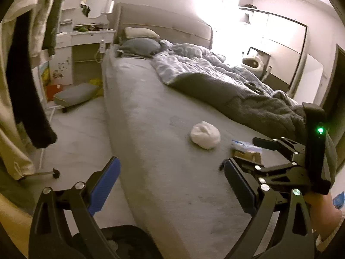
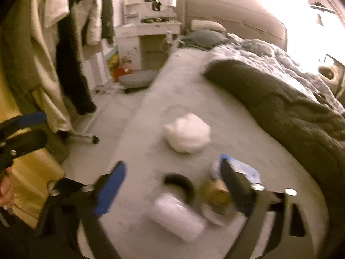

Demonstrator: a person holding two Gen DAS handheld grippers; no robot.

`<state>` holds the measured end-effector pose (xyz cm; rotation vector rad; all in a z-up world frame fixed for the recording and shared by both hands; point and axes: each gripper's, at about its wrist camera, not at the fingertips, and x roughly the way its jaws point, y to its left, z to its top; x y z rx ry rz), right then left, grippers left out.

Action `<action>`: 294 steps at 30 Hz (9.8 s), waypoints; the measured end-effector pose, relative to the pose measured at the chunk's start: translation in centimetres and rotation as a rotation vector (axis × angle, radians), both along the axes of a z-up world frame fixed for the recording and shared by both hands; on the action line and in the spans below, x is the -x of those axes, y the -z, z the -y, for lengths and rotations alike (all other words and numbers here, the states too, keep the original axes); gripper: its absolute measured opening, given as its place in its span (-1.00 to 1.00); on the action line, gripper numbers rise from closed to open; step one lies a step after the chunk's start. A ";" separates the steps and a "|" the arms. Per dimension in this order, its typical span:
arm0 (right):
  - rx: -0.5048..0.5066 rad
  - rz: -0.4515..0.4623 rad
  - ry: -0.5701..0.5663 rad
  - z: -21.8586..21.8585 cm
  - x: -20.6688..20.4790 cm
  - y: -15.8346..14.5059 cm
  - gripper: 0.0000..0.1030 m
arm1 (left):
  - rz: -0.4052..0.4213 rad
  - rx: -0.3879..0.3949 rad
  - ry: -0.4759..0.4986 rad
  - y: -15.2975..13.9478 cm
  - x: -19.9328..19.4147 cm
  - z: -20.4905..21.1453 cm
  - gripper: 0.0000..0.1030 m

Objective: Collect trash
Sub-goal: 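Move the right tool to the brown tape roll on the bed, then grasp the brown tape roll with the right tool while the left tool grasps the bubble-wrap piece, then carry the bubble wrap to the black bin with the left tool while the right tool carries the tape roll, then open the left tool to drop the bubble wrap while the right tool drops the tape roll into the bin, then move both tools back toward the remaining items on the bed, then grasp the blue diaper pack with the right tool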

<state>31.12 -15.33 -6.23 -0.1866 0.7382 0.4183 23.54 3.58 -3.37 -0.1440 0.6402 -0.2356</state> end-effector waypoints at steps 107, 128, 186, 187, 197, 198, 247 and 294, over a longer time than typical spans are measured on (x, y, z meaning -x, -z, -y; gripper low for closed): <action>-0.153 -0.112 -0.132 -4.0 -0.3 -0.8 -0.07 | -0.236 -0.149 0.013 8.1 -0.9 0.2 0.28; -0.070 -0.208 -0.301 -16.7 1.6 2.1 -0.07 | -0.662 -0.062 -0.113 16.9 2.8 -10.6 0.28; 0.338 -0.652 -0.490 -29.8 9.0 21.0 -0.06 | -0.164 0.027 -0.202 2.8 10.0 -21.2 0.42; 0.339 -0.653 -0.489 -29.8 9.1 21.1 -0.06 | -0.156 0.032 -0.203 2.6 9.8 -21.2 0.42; 0.341 -0.648 -0.488 -28.3 9.4 19.3 0.38 | -0.078 0.064 -0.213 -0.3 8.1 -19.9 0.42; 0.335 -0.645 -0.489 -28.1 9.5 19.0 0.41 | -0.068 0.069 -0.213 -0.7 7.9 -19.7 0.42; -0.080 -0.118 -0.071 -5.3 -1.9 -0.1 0.71 | 0.028 -0.048 -0.092 -1.6 0.4 -5.2 0.80; -0.227 -0.270 0.305 8.7 -7.2 2.9 0.41 | -0.091 -0.253 0.366 6.8 -5.5 13.8 0.88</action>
